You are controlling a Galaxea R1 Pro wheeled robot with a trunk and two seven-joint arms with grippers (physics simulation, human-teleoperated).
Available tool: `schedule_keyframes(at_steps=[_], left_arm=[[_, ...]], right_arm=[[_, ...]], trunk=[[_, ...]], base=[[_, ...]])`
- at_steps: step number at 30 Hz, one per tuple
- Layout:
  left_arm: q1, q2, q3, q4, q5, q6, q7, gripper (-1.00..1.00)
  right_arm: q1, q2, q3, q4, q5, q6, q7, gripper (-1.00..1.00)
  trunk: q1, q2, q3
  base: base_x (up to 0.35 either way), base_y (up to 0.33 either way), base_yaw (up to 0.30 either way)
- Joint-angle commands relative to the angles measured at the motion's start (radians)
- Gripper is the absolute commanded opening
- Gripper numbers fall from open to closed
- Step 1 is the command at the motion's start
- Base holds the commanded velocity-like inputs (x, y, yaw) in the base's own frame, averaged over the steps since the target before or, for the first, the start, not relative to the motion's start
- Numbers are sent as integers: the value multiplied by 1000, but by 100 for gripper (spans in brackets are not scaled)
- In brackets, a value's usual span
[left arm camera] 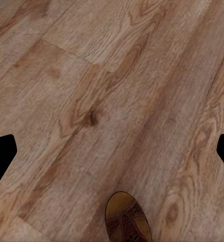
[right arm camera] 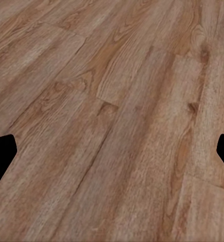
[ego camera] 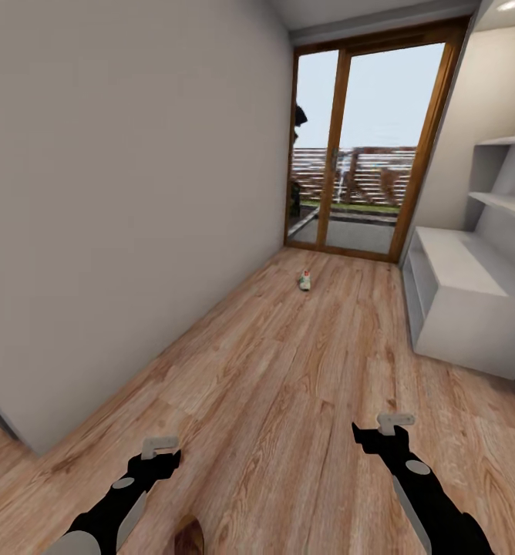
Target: Pick up the two gym shoes and the two sandals from the corridor floor and place them onto the hallstand (shoe rack) in the corridor, making sure they are on the rack and not on the floor. Arrange them so the two gym shoes are next to each other and the two sandals are next to each other.
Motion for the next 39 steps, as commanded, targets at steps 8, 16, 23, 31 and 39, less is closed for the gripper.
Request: schedule_keyframes(at_steps=[8,16,23,31,39], left_arm=[[-1,-2,2,1,1,-2,0,100],[-1,-3,3,1,1,-2,0,100],[-1,-4,3,1,1,0,0,100],[-1,-5,3,1,2,0,1,100],[-2,-15,2,1,1,1,3,100]], right_arm=[[0,0,-2,-3,0,7,1,100],[0,0,-2,-4,0,6,1,100],[0,-1,-2,-4,0,7,1,100],[-1,0,-1,-11,0,12,1,100],[-12,2,-1,-101,-3,99,1,100]], trunk=[[31,-57,-26],[61,-113,-51],[88,-162,-73],[119,-218,-98],[149,-274,-123]], base=[[0,0,0],[0,0,0],[0,0,0],[0,0,0],[0,0,0]])
